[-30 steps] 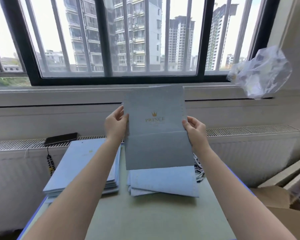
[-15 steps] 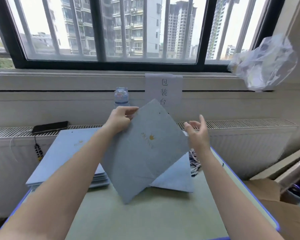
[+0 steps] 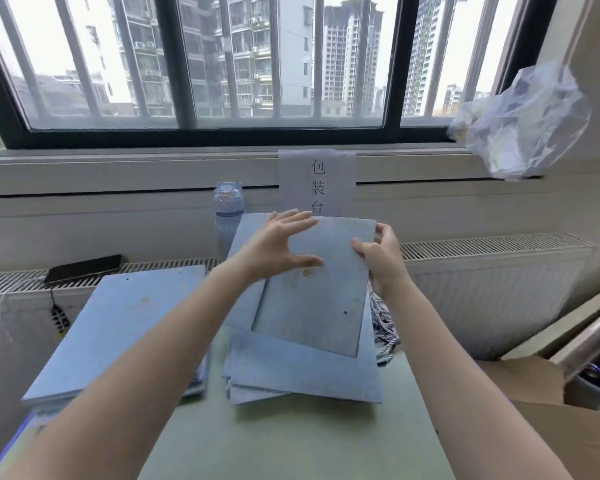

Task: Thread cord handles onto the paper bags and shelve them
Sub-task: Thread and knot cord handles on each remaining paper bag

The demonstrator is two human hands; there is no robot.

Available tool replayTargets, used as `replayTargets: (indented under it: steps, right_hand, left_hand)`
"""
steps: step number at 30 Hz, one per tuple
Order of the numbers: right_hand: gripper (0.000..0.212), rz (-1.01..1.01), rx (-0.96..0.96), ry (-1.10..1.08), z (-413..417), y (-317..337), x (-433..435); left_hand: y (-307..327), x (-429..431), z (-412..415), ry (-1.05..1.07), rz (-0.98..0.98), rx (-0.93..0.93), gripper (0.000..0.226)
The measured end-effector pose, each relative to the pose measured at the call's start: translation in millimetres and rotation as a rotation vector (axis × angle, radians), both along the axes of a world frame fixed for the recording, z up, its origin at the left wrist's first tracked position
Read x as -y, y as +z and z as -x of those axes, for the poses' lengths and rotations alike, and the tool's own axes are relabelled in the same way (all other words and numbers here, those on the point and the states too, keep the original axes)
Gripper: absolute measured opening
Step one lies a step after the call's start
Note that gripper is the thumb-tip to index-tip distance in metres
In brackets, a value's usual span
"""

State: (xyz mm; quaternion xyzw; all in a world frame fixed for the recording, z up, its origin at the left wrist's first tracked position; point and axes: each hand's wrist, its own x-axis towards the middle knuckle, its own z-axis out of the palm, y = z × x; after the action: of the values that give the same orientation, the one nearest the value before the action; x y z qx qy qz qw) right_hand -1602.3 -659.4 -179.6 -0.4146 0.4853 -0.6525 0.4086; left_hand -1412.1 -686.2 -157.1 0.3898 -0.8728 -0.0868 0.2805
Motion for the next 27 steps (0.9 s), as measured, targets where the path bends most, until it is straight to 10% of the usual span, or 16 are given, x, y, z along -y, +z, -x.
replayTargets:
  steps: [13, 17, 21, 27]
  right_hand:
    - [0.025, -0.049, 0.163, -0.507, -21.1, -63.9, -33.8]
    - [0.009, -0.212, -0.246, -0.418, -10.0, -92.2, -40.0]
    - [0.041, -0.186, -0.764, -0.371, 7.2, -97.7, -33.6]
    - [0.029, -0.127, -0.817, -0.335, 30.4, -85.1, -22.2]
  left_hand:
    - [-87.4, -54.2, 15.1, 0.044, -0.099, 0.215, 0.088]
    - [-105.2, -54.4, -10.9, 0.032, -0.262, 0.319, 0.085]
    - [-113.2, -46.0, -33.4, -0.037, -0.347, 0.348, 0.079]
    - [-126.8, -48.7, -51.6, -0.079, -0.333, 0.078, 0.053]
